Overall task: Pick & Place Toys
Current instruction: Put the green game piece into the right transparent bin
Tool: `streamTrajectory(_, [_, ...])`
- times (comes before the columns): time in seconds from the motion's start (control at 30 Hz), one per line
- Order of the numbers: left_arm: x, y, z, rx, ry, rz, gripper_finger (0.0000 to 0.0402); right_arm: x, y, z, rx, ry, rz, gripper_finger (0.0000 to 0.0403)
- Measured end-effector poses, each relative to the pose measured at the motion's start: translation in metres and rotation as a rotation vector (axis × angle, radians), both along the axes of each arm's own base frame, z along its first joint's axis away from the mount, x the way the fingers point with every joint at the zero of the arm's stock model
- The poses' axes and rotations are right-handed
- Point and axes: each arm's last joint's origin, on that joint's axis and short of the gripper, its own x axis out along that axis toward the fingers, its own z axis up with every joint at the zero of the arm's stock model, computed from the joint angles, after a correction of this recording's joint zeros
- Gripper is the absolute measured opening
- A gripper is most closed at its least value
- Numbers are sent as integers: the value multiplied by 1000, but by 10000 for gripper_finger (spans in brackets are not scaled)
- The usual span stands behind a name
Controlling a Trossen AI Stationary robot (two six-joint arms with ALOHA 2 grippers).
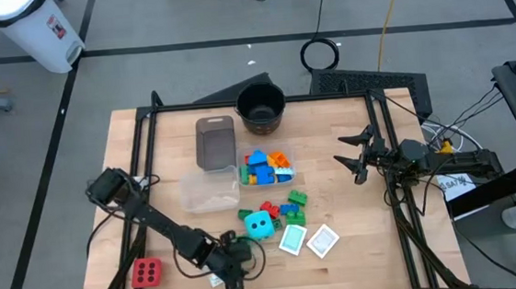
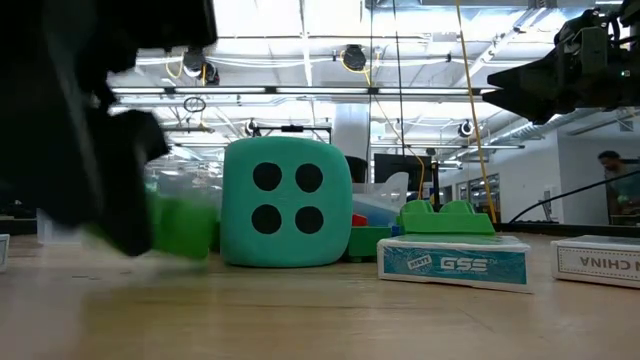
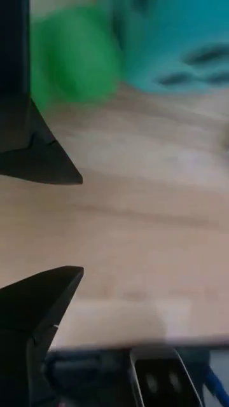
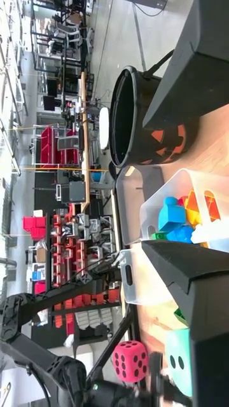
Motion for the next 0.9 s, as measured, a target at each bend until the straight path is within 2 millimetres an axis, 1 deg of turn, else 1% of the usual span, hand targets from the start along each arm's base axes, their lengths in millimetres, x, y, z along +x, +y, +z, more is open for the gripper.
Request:
streamTrajectory(0.1, [-5, 8, -1, -48, 133, 63, 207, 0, 0, 0, 0, 1, 0, 267])
streamTrajectory(0.2, [-10, 13, 5, -83, 195, 111, 192, 0, 0, 0, 0, 1, 0, 267])
streamTrajectory(0.3, [-11, 13, 12, -105, 189, 101, 178, 0, 0, 0, 0, 0, 0, 268])
streamTrajectory(0.4, [-13, 15, 25, -117, 153, 87, 165, 0, 0, 0, 0, 0, 0, 267])
streamTrajectory(0.5, [-16, 18, 36, -100, 125, 67, 153, 0, 0, 0, 0, 1, 0, 267])
streamTrajectory(0.57, [-17, 20, 44, -85, 90, 88, 147, 0, 0, 0, 0, 0, 0, 267])
streamTrajectory(0.67, [-19, 25, 48, -78, 80, 203, 141, 0, 0, 0, 0, 0, 0, 268])
streamTrajectory(0.8, [-21, 34, 44, -186, 167, 525, 131, 0, 0, 0, 0, 0, 0, 267])
streamTrajectory(0.9, [-22, 47, 41, -193, 263, 613, 128, 0, 0, 0, 0, -1, 0, 267])
